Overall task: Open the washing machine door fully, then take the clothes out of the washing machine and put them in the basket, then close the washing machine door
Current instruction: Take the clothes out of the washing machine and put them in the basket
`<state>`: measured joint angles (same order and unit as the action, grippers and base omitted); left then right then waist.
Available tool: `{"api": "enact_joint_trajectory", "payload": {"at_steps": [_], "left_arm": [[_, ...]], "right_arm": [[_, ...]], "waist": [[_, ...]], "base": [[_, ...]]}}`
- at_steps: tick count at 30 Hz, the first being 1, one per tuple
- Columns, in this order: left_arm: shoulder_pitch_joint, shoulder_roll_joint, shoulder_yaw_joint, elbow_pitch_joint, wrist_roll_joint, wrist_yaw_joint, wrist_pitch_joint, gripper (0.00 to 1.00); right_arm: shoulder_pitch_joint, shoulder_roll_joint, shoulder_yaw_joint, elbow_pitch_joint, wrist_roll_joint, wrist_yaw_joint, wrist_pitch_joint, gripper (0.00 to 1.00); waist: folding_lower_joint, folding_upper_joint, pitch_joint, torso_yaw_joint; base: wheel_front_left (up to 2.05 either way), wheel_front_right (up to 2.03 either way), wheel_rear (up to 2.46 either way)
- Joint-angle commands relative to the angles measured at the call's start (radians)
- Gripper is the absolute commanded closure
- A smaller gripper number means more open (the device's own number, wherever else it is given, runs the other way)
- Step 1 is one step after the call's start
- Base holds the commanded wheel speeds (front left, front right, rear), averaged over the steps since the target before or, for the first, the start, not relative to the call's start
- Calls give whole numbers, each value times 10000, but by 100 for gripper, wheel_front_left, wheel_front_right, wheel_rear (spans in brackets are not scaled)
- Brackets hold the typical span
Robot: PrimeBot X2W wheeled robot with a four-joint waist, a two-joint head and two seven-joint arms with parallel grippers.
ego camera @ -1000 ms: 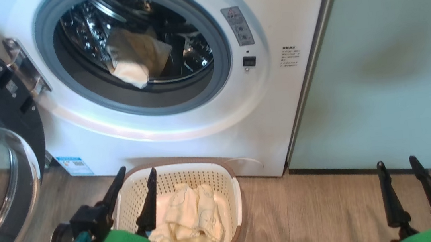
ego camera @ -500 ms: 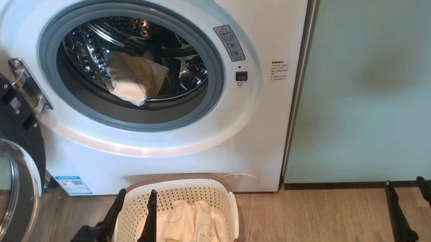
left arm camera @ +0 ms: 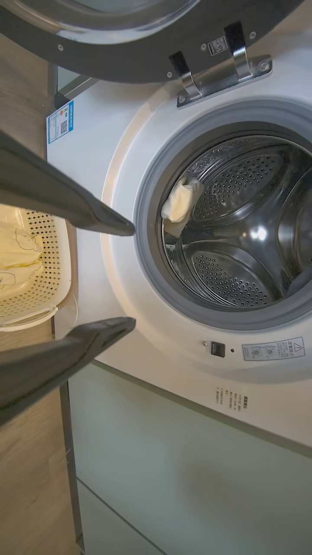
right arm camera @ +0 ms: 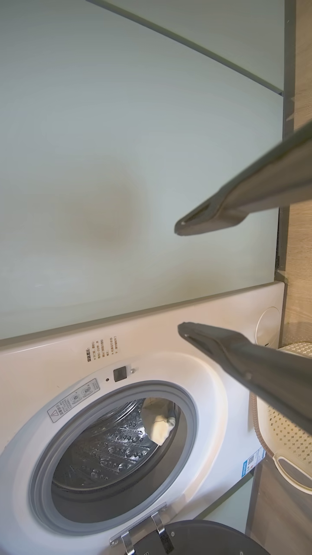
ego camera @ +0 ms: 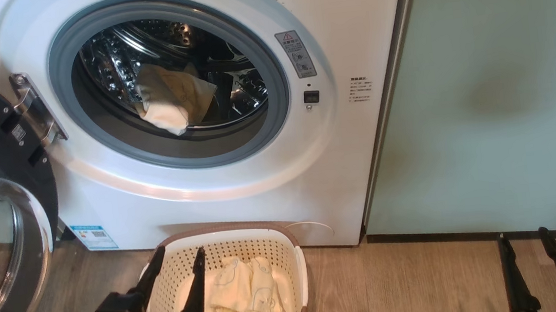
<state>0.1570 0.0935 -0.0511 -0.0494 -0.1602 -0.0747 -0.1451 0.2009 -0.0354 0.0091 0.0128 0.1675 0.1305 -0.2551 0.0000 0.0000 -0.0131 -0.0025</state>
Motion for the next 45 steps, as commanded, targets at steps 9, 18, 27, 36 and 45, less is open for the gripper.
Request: {"api": "enact_joint_trajectory", "payload": {"at_steps": [9,18,27,36,45], "left_arm": [[-693,245,248,-139,-124,80,-90,0],[-1489,431,412,449,-314,111,-29,0],[-4063,596,515,2603,-903,-110,-21,0],[-7280,1101,698,5021,-1321,-259,202,0],[-10760,1864,361,6928,-1618,-464,1222,0]], "right_arm": [[-358,-148,264,-320,72,2,-67,0],[-532,-148,306,-398,152,2,-67,0],[-1185,-148,73,-650,149,2,-67,0],[-2112,-148,-2,-950,388,2,-67,0],[-3209,-148,113,-1108,790,2,-67,0]], "waist": [[0,0,76,-59],[0,0,514,-161],[0,0,2053,-210],[0,0,3986,-506],[0,0,5787,-846]], "base": [[0,0,0],[0,0,0],[0,0,0],[0,0,0],[0,0,0]]}}
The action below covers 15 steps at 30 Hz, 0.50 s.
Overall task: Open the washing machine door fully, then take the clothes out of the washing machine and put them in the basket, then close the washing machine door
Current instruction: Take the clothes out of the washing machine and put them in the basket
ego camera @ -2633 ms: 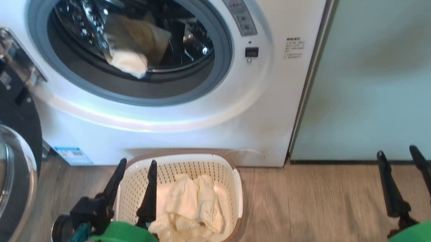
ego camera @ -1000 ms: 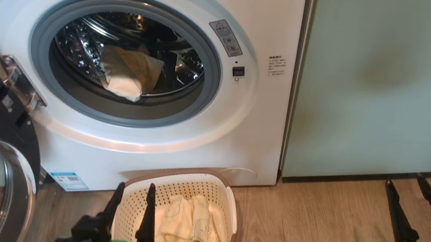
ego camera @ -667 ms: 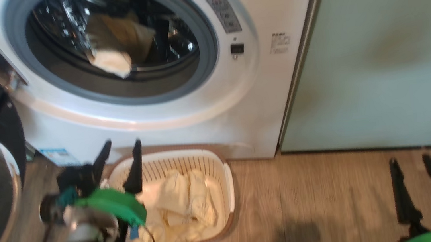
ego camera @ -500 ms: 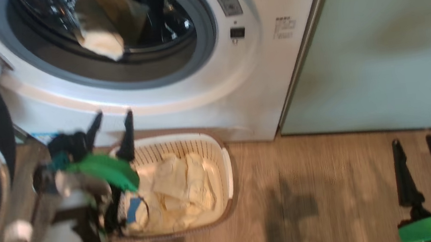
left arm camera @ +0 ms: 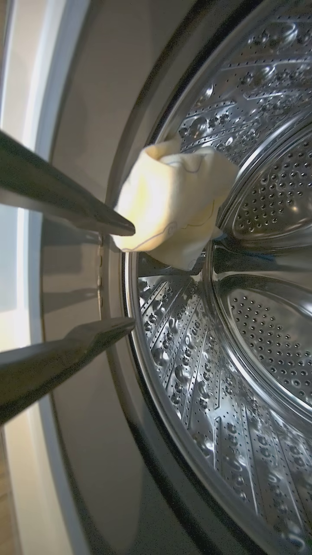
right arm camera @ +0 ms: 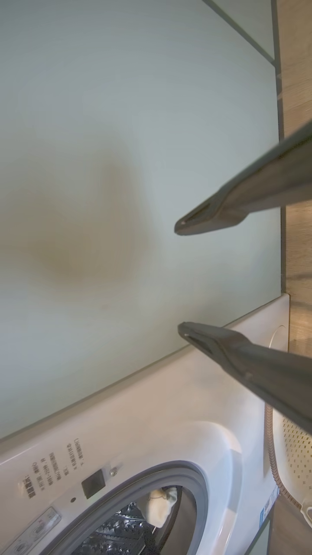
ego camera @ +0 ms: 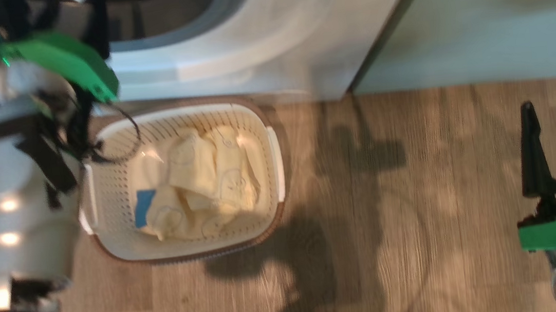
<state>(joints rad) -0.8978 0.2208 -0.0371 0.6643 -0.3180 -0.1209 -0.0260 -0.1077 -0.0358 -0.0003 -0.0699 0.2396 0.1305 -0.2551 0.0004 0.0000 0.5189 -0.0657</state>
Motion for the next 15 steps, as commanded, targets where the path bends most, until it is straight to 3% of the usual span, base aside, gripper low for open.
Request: {"api": "enact_joint_trajectory", "payload": {"at_steps": [1,15], "left_arm": [[-502,696,204,-55,-44,-9,114,0],[-3369,2185,-361,1051,392,11,2306,0]], "right_arm": [[-215,-144,225,-266,127,2,-67,0],[-983,-144,630,-151,1069,2,-67,0]], "waist": [[-4,0,583,-270],[-4,0,1570,-1043]], "base": [[0,0,0],[0,0,0]]}}
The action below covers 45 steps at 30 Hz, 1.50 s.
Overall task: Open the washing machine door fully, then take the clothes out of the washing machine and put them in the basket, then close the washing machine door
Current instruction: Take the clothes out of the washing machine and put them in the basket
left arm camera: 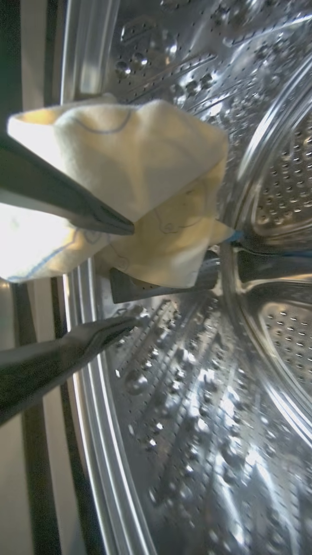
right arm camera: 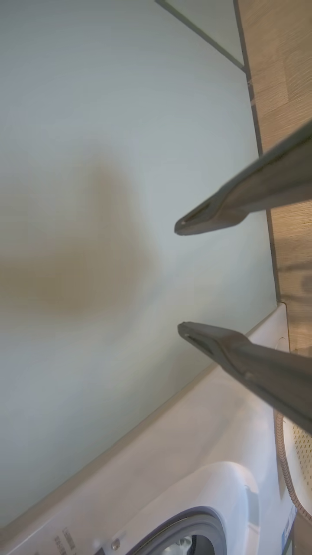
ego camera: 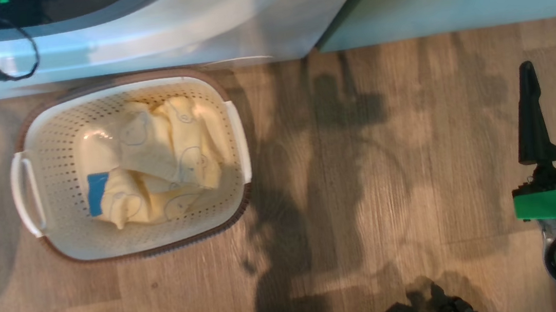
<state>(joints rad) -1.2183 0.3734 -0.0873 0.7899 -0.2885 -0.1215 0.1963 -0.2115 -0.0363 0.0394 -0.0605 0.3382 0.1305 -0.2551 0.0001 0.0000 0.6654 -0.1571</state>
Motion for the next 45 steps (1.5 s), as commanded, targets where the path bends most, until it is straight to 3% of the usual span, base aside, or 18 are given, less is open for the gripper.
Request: {"api": "enact_joint_trajectory", "payload": {"at_steps": [1,12,24,36,37,38,40,45], "left_arm": [[-260,754,120,-120,150,79,214,0],[-646,1394,-543,178,1270,1269,825,0],[-683,1395,-1049,-341,1465,1085,160,0],[-722,1713,-1601,-113,2117,1671,1128,2],[-731,1710,-1592,-109,2089,1702,1258,24],[-723,1723,-1615,-99,2103,1737,1400,58],[-701,1724,-1620,-156,2062,1767,1563,100],[-602,1731,-1652,-398,1936,1726,1659,100]], "right_arm": [[36,-139,266,-232,134,2,-67,0],[-21,-139,391,-194,491,2,-67,0],[-144,-139,405,-232,739,2,-67,0],[-201,-139,474,-162,938,2,-67,0],[-209,-139,482,-146,984,2,-67,0],[-220,-139,488,-133,1015,2,-67,0],[-245,-139,501,-118,1046,2,-67,0],[-292,-139,516,-100,1116,2,-67,0]], "waist": [[-1,0,138,-176],[-1,0,293,-418],[-1,0,341,-214],[-1,0,359,-238],[-1,0,363,-250],[-1,0,366,-259],[-1,0,369,-280],[-1,0,368,-294]], "base": [[0,0,0],[0,0,0],[0,0,0],[0,0,0],[0,0,0],[0,0,0],[0,0,0],[0,0,0]]}}
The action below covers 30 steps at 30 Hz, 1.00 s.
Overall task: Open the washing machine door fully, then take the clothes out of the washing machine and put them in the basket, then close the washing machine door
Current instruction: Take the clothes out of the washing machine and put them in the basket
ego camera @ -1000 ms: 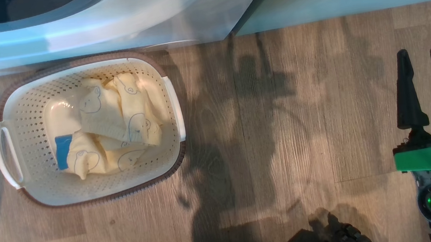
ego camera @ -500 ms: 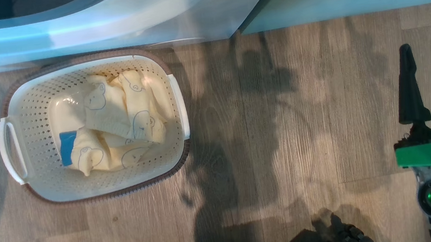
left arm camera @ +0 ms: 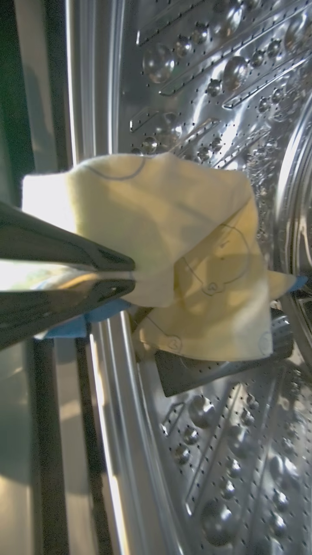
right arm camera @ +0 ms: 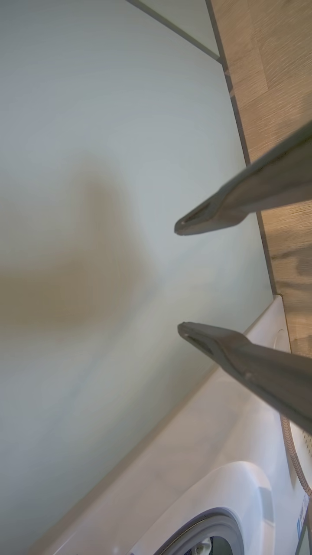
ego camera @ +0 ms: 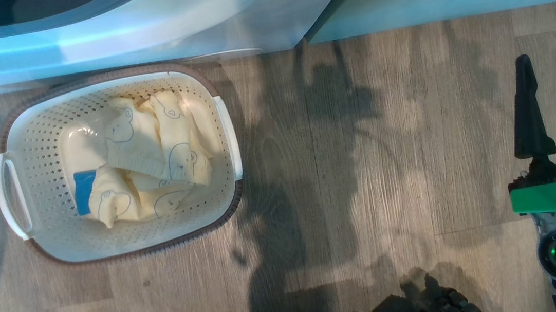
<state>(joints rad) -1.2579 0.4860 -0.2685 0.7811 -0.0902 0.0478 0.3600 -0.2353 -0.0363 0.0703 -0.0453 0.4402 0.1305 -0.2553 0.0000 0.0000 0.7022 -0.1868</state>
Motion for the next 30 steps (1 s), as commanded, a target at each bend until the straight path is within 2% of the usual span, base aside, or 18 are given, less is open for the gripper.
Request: {"api": "enact_joint_trajectory", "payload": {"at_steps": [1,7,14,24,30], "left_arm": [[-185,592,161,-398,-83,23,-42,100],[5,408,319,-1078,-477,-10,-774,100],[847,-2,747,-2021,-1175,124,-2323,100],[3138,-754,1196,-3669,-2000,315,-4916,100],[4961,-1294,1350,-5033,-2289,496,-6026,100]], "right_arm": [[-61,-139,212,-249,105,2,-65,0],[-108,-139,165,-234,107,2,-65,0],[-61,-139,-73,-207,-14,2,-65,0],[291,-139,-519,-253,-666,2,-65,0],[627,-139,-763,-274,-1134,2,-65,0]], "waist": [[0,0,-6,5],[0,0,-48,71],[0,0,-312,272],[0,0,-1071,892],[0,0,-1802,1330]], "base": [[0,0,0],[0,0,0],[0,0,0],[0,0,0],[0,0,0]]}}
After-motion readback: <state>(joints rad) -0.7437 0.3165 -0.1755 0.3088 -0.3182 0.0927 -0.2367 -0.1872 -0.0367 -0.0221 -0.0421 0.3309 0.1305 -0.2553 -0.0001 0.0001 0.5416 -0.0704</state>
